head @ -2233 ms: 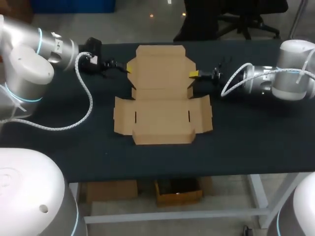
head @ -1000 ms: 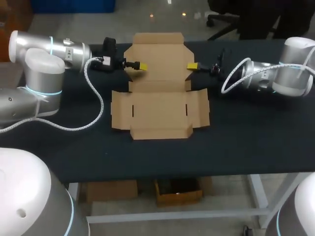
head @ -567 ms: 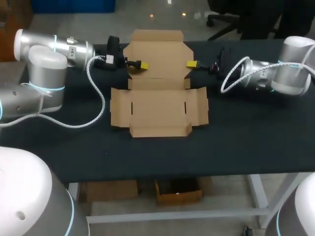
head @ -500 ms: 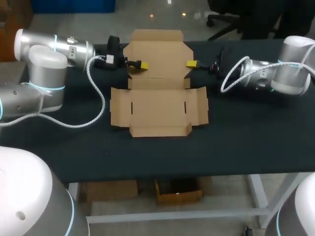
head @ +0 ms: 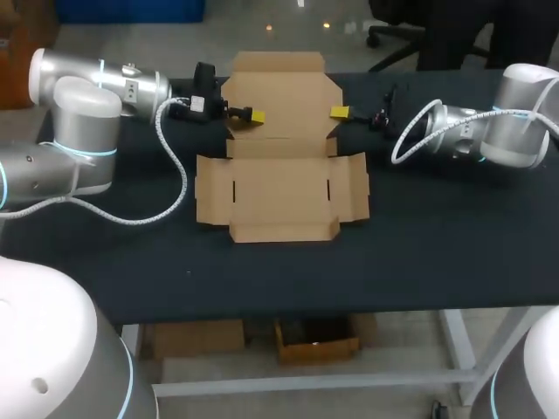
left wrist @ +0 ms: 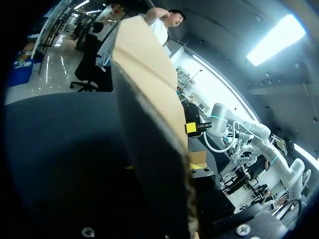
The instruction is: Assemble the packaging by folding the flat box into shape, placing the metal phone stand inside, and closing the box properly
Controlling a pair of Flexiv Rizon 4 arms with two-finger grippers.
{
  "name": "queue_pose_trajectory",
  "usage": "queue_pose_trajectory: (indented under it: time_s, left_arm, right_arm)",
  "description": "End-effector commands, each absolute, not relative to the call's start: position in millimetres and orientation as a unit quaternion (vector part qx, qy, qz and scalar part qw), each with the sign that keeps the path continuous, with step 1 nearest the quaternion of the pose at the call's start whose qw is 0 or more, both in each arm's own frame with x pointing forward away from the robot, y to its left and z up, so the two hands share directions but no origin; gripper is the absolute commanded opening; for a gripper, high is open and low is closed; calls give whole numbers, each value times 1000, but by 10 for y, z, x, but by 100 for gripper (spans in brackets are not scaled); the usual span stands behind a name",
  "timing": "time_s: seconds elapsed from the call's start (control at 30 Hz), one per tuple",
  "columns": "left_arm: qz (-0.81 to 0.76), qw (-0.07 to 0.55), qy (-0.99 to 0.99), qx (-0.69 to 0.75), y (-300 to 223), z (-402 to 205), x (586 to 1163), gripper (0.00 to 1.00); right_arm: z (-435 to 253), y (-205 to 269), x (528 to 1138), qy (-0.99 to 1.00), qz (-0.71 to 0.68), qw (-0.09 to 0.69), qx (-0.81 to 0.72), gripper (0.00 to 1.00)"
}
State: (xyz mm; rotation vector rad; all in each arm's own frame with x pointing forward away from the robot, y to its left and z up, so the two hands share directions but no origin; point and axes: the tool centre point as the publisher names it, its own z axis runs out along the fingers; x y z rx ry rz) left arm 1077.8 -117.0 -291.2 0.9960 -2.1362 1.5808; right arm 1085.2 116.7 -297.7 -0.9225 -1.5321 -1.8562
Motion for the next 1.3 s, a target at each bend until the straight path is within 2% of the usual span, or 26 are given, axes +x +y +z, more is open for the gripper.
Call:
queue_pose_trajectory:
  time_s: [0.03, 0.23, 0.4, 0.47, 0.57, 0.63, 1.2, 1.3]
  left_arm:
    - [552, 155, -743, 345, -1147, -2930, 10803, 35]
    - [553, 157, -742, 346, -1130, -2940, 10800, 35]
    - [553, 158, -741, 346, -1116, -2942, 10802, 30]
    - [553, 159, -741, 345, -1114, -2943, 10803, 17]
    - [553, 162, -742, 343, -1113, -2944, 10805, 4]
    - [553, 163, -742, 342, -1113, -2945, 10806, 0]
    - [557, 170, -747, 322, -1128, -2955, 10814, 0]
    - [559, 171, -746, 319, -1125, -2957, 10830, 0]
  right_arm:
    - [-2999, 1159, 10880, -569, -695, 283, -336, 0]
    - [-2995, 1159, 10880, -570, -695, 283, -335, 0]
    - [-2991, 1165, 10881, -570, -695, 283, -335, 0]
    - [-2989, 1166, 10882, -570, -695, 283, -334, 0]
    - [-2983, 1165, 10882, -571, -695, 282, -334, 0]
    - [-2977, 1164, 10879, -571, -695, 282, -334, 0]
    - [-2964, 1145, 10873, -569, -699, 283, -329, 0]
    - [-2945, 1118, 10854, -568, -700, 282, -330, 36]
